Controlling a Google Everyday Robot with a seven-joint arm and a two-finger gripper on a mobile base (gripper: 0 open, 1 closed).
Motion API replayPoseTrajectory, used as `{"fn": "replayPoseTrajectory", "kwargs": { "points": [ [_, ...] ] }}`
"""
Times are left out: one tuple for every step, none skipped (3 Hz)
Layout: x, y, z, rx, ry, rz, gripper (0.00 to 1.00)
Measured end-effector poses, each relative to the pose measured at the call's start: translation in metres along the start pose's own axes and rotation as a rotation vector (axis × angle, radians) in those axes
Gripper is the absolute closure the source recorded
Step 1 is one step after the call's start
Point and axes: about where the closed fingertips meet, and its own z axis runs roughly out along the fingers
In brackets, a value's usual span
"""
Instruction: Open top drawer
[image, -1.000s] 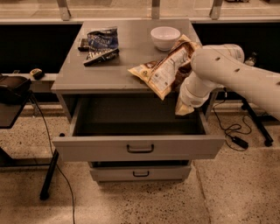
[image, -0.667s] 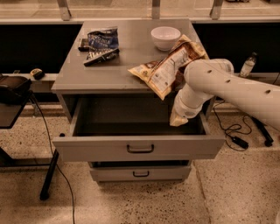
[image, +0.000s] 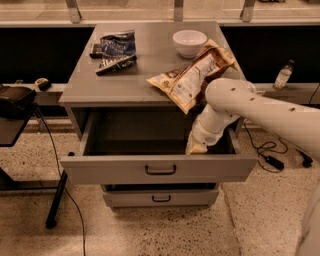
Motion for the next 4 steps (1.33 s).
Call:
{"fn": "replayPoseTrajectory", "kwargs": {
  "points": [
    [-0.005, 0.013, 0.007, -0.048, -0.026, -0.007, 1.0],
    [-0.009, 0.041, 0.004, -0.107, -0.065, -0.022, 1.0],
    [-0.009, 0.044, 0.003, -0.117, -0.068, -0.021, 1.0],
    [-0.003, 0.074, -0.001, -0.191, -0.078, 0.0, 1.0]
  ]
}}
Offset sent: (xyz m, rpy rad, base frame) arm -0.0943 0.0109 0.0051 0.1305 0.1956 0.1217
